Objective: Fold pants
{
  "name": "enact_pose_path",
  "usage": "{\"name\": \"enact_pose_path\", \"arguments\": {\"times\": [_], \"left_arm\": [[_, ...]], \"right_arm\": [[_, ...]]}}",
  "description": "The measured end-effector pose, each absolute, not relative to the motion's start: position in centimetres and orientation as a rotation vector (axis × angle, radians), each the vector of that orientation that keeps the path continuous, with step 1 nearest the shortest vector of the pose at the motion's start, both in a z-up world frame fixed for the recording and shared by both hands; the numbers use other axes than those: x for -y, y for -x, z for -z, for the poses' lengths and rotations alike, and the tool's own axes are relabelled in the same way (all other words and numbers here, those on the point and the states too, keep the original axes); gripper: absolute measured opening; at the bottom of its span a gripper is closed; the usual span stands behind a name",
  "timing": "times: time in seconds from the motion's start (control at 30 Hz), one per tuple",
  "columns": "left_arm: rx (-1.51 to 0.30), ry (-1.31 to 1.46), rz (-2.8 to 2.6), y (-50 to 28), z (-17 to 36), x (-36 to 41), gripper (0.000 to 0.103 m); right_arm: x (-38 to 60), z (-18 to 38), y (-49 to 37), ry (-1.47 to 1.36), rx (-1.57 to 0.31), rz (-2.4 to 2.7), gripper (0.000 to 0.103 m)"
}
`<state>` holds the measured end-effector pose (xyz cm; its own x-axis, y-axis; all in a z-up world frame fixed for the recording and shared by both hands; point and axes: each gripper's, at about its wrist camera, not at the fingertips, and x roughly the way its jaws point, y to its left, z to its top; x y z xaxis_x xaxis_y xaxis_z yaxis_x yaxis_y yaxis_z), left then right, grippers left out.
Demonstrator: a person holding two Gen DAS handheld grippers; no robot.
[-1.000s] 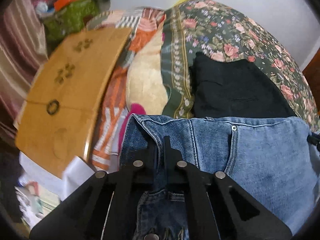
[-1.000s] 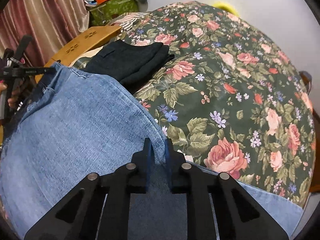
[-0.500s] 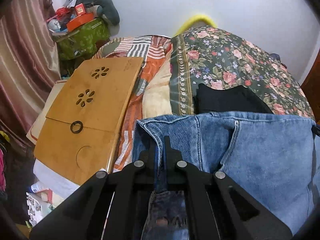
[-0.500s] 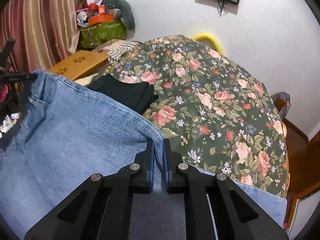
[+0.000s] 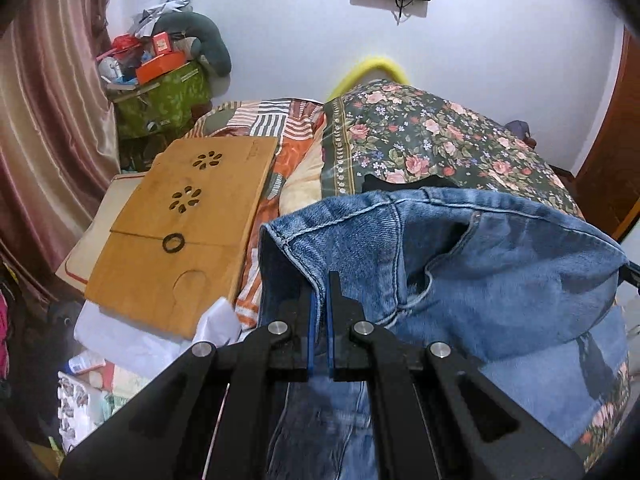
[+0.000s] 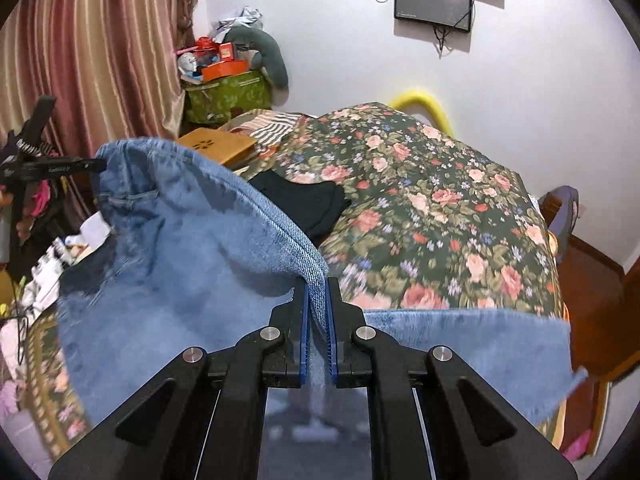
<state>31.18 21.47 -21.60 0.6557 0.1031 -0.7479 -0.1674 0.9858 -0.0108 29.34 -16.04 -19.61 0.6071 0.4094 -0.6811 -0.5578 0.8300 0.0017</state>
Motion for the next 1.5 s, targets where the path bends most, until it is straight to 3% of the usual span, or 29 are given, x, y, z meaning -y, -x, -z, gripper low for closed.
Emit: {"name": "enact_pose_path", "arguments": {"times": [0.47,0.97,1.17,1.27,1.33,1.4,1.5], "left_arm": [[-0.843,0.033,-0.221,-22.1,23.3,-21.6,0.004],[-1.037,0.138,-0.184,-17.1,33.0,-22.0,0.006],[-1.05,0.121,-0.158,-15.5,31.7,-21.4,0.011],[-1.017,0.121,-0.125,-14.6,29.4,-20.9,0.019],[-0.978,0.109,-0.124,-14.1,27.5,-20.4,0.03],[-0.946,0.1,-0.153,-14.3,25.8,-19.9,0.057],[-0.909,0.103,-0.184,-15.6,23.8,-19.1,0.06]], "right_arm": [[15.9,22.2,-20.0,0.143,-0.815,-0.586,0.007],[14.7,27.2,-16.7,0.163,-0.929,-0.562,0.008],[15.4,26.3,-17.1,0.106,-0.97,-0.571,0.011],[15.9,25.6,-17.2,0.076,-0.996,-0.588,0.016],[16.5,25.0,-17.1,0.05,-0.997,-0.586,0.028],[17.5,24.1,-17.1,0.043,-0.964,-0.551,0.047],[19.3,22.8,-17.8,0.027,-0.93,-0.517,0.048]]}}
